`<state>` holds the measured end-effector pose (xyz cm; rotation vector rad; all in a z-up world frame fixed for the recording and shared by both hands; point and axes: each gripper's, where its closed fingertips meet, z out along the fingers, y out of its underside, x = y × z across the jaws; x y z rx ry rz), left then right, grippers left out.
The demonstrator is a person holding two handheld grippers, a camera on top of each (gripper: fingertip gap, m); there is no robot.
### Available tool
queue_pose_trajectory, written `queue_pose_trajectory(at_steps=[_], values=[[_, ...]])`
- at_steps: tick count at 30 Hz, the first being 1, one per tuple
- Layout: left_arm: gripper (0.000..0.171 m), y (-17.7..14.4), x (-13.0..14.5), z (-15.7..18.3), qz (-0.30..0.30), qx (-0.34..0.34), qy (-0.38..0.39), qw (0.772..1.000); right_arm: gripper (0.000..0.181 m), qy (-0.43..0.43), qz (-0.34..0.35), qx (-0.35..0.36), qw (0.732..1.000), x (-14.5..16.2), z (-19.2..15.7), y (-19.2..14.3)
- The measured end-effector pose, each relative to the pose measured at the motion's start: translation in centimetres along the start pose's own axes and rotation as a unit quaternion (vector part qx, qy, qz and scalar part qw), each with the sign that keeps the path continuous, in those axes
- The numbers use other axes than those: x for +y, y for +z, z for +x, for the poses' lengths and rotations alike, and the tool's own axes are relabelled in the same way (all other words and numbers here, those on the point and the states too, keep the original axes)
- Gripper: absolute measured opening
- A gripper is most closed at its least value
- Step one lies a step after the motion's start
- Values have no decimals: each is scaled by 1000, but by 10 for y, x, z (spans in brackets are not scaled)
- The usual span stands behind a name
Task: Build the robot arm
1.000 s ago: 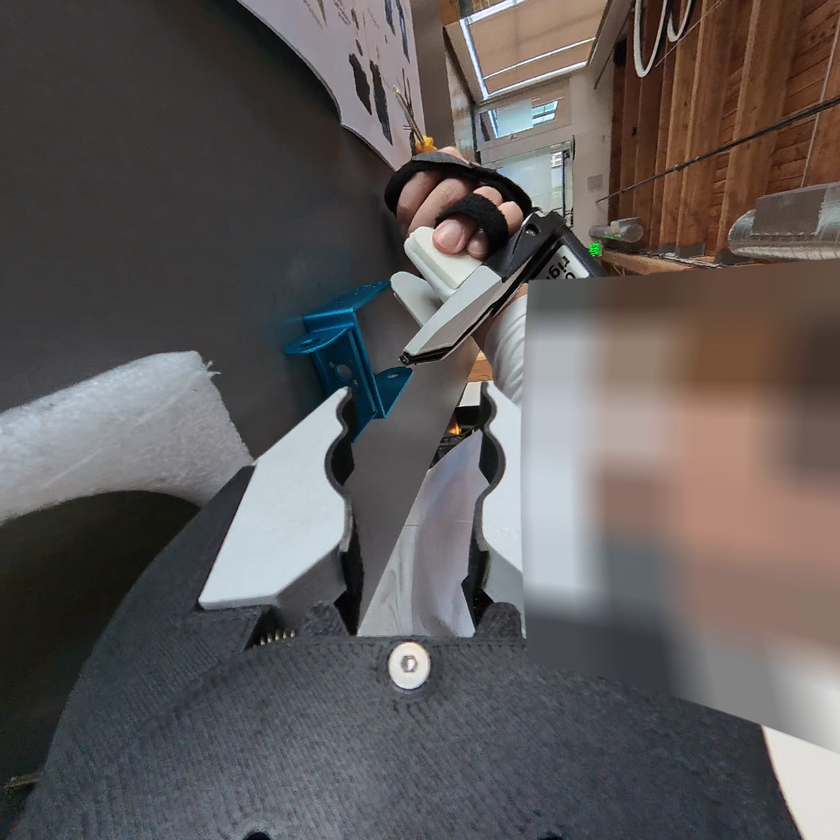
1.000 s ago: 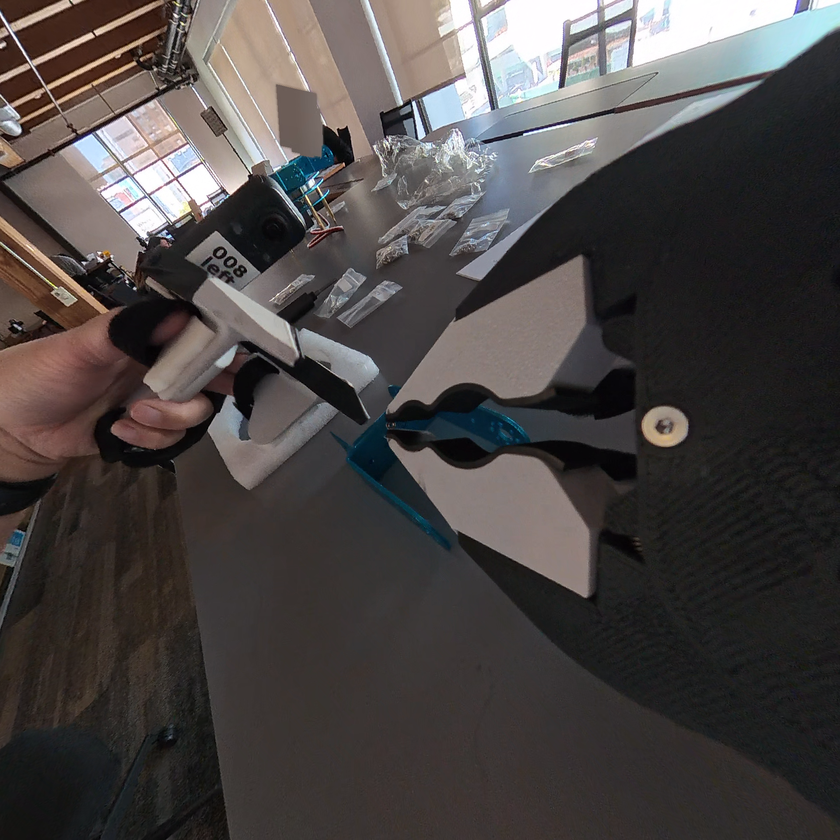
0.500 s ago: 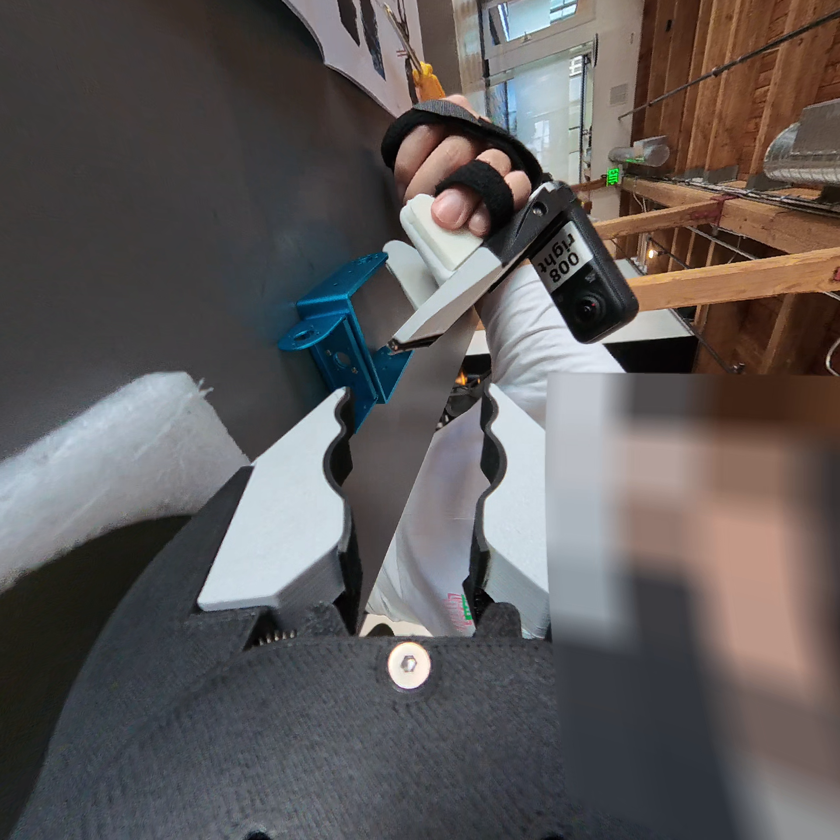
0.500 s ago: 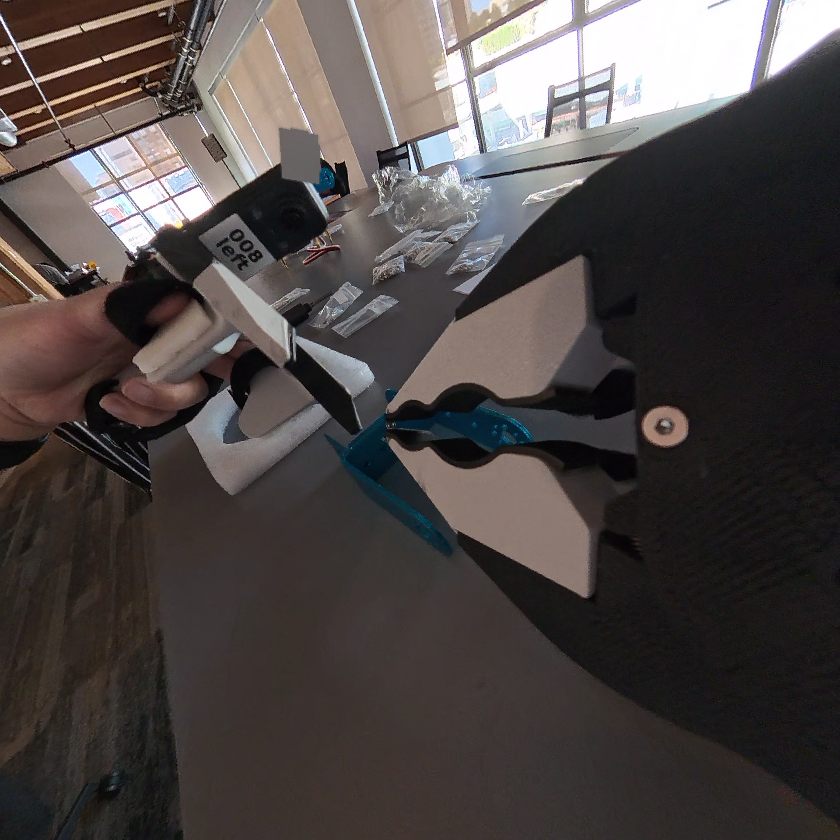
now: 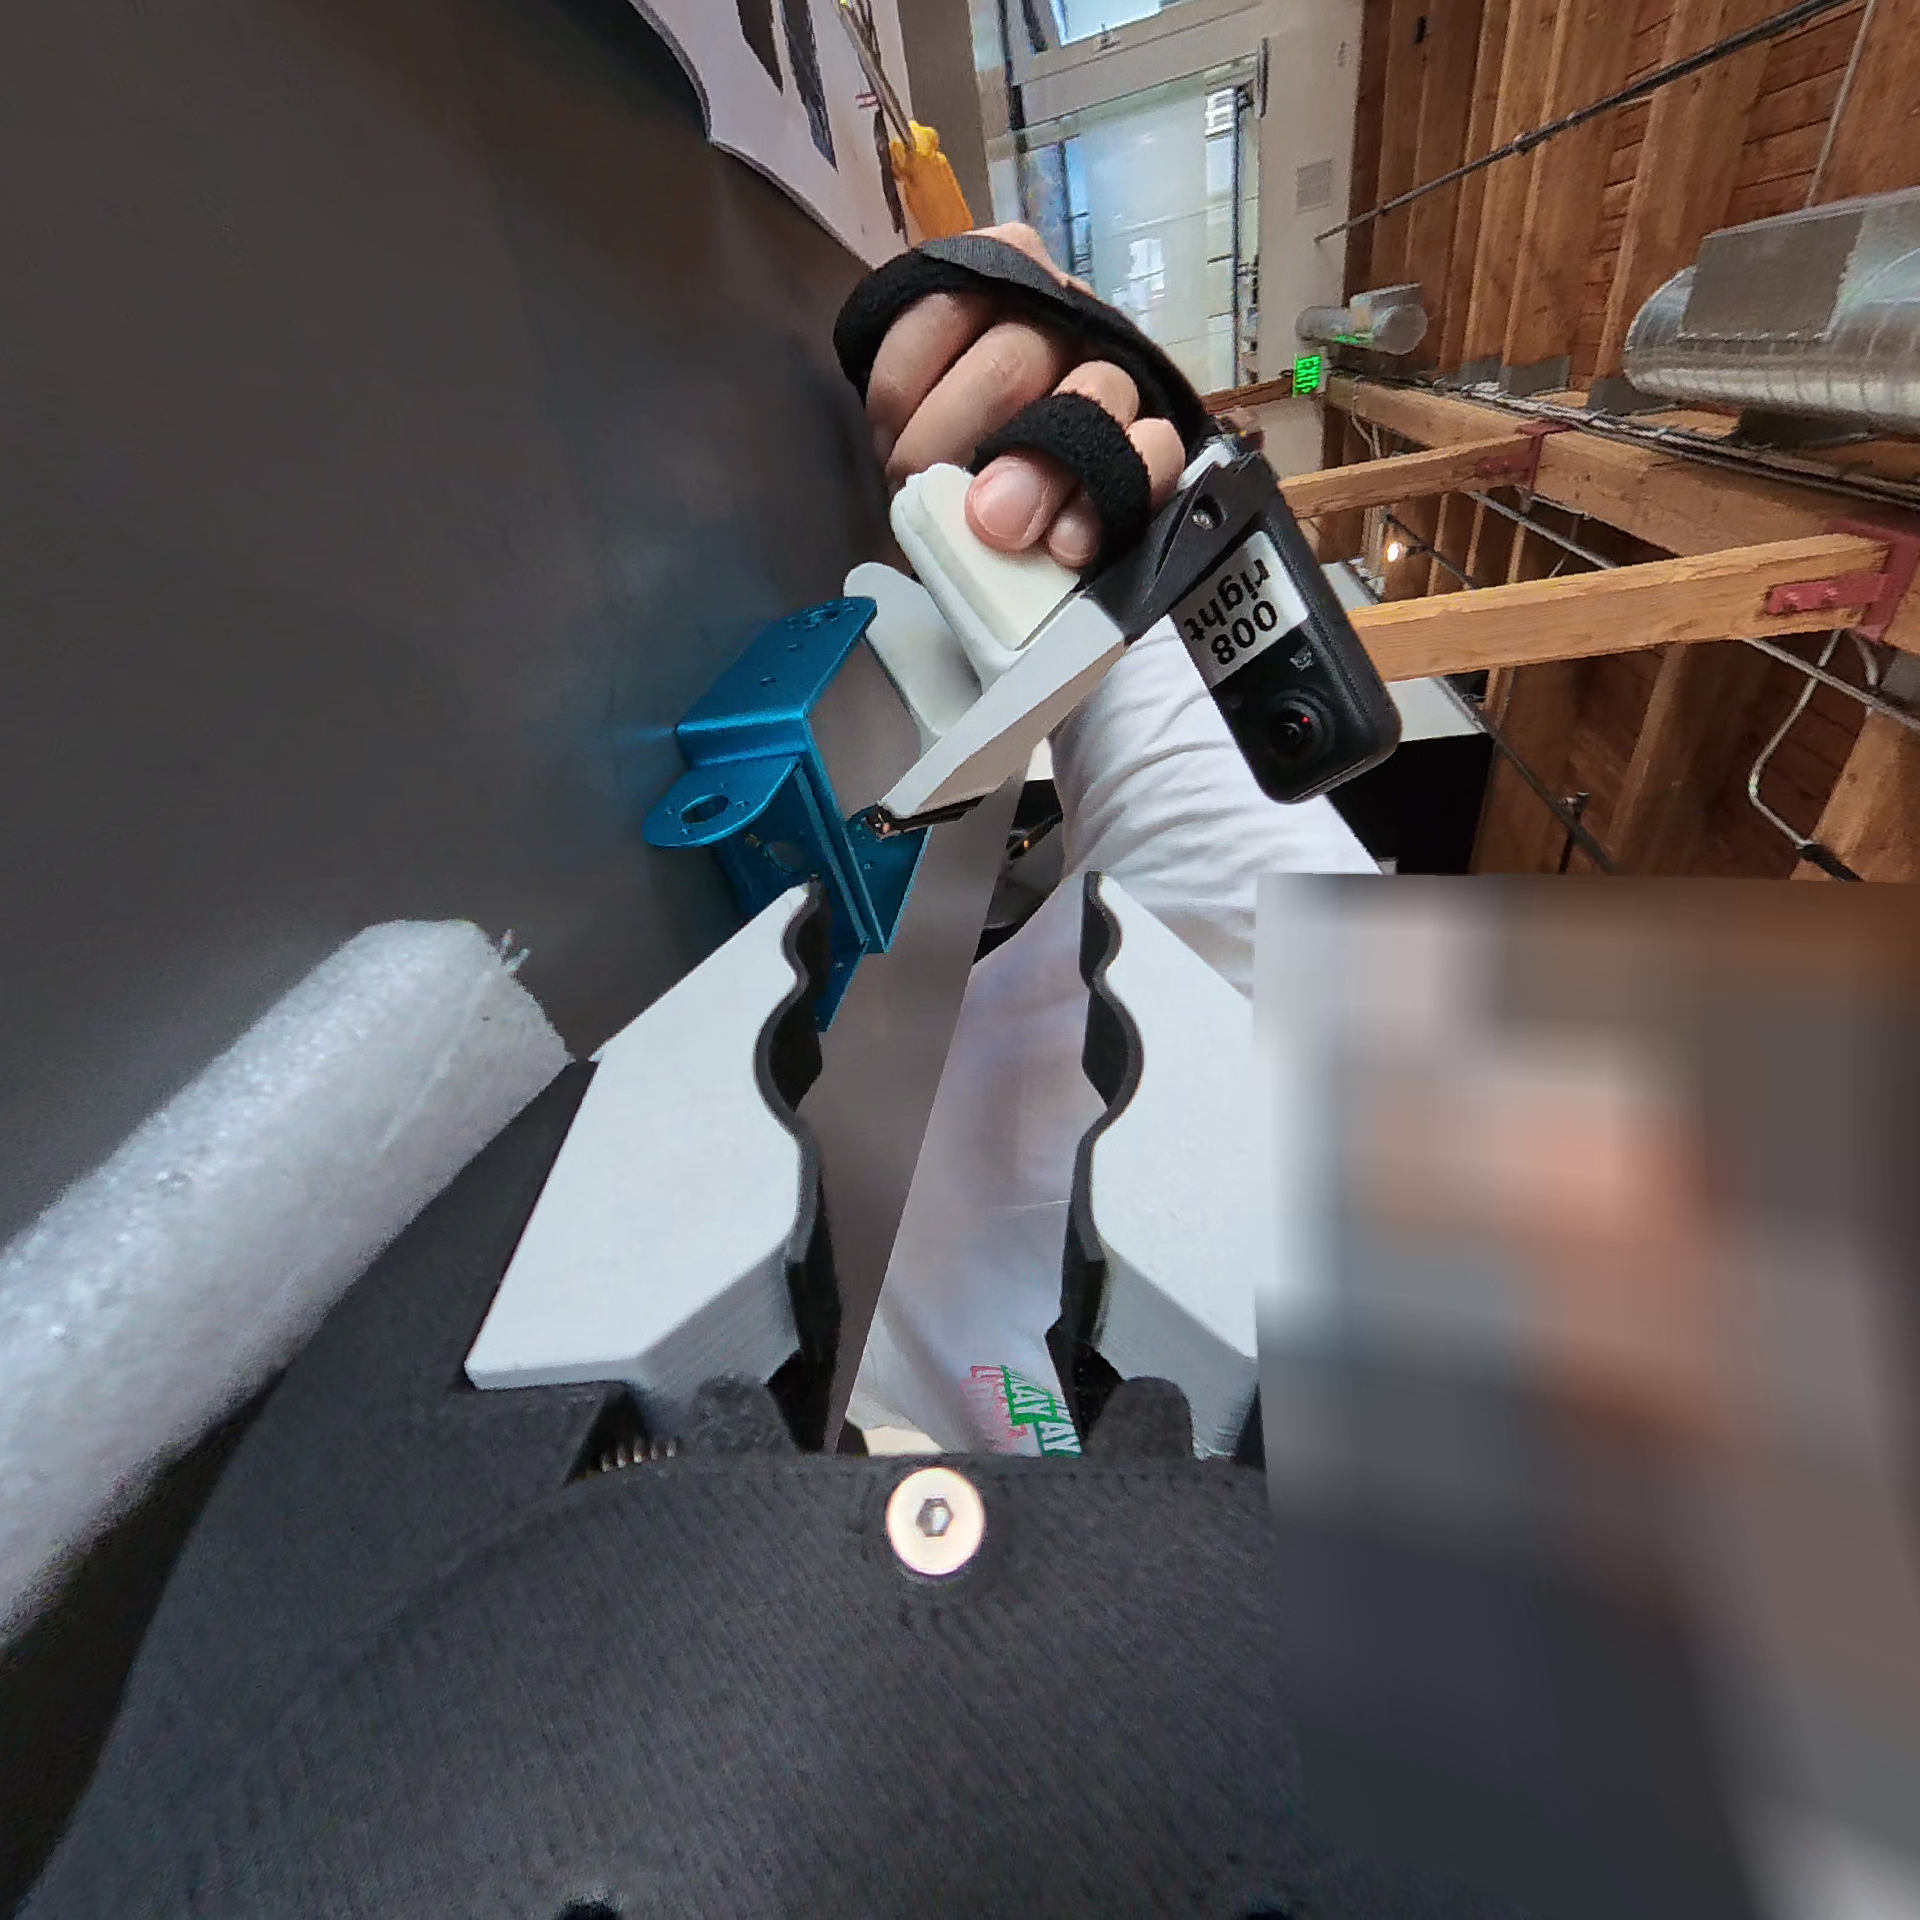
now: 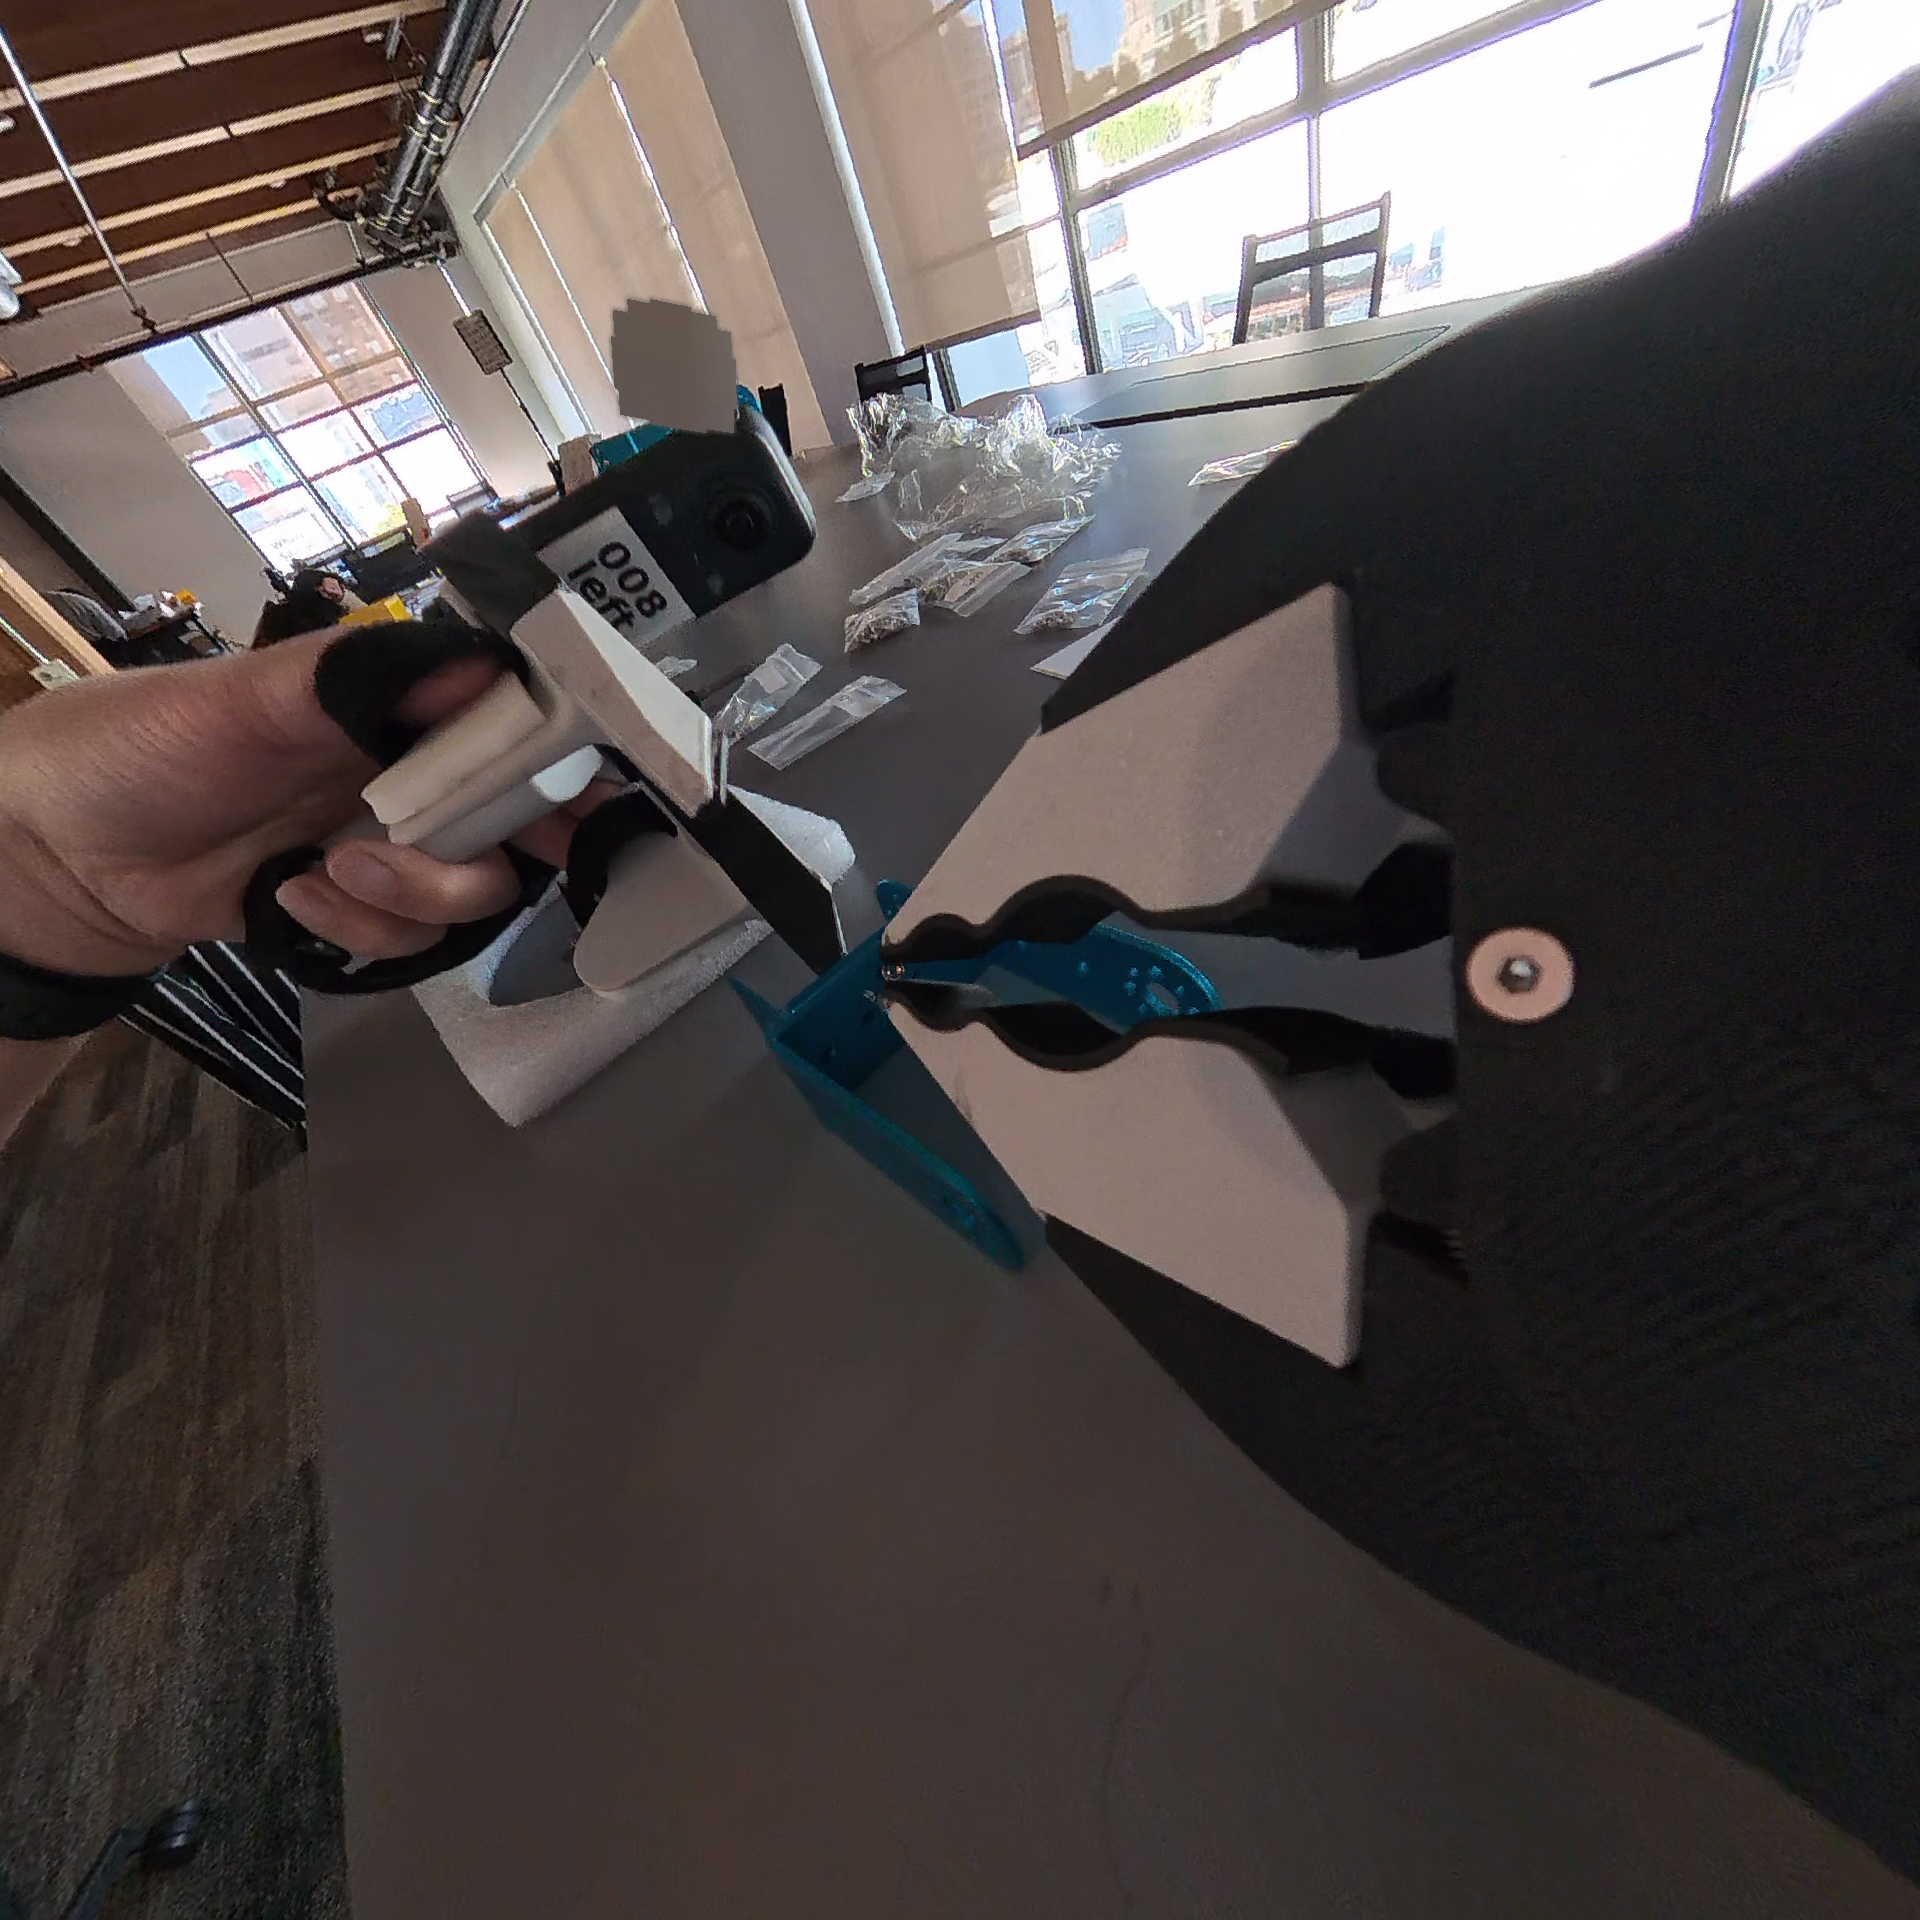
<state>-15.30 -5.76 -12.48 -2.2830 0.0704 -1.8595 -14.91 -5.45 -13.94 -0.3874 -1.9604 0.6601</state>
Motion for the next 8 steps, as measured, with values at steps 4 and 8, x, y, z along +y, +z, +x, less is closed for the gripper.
queue_pose_trajectory(at_steps=[4, 8], values=[[50, 1, 1, -1, -10, -25, -2, 1000, 1, -6, -2, -3, 1000, 0, -2, 1], [50, 4, 2, 0, -15, -31, -2, 999, 1, -8, -2, -3, 1000, 0, -2, 1]])
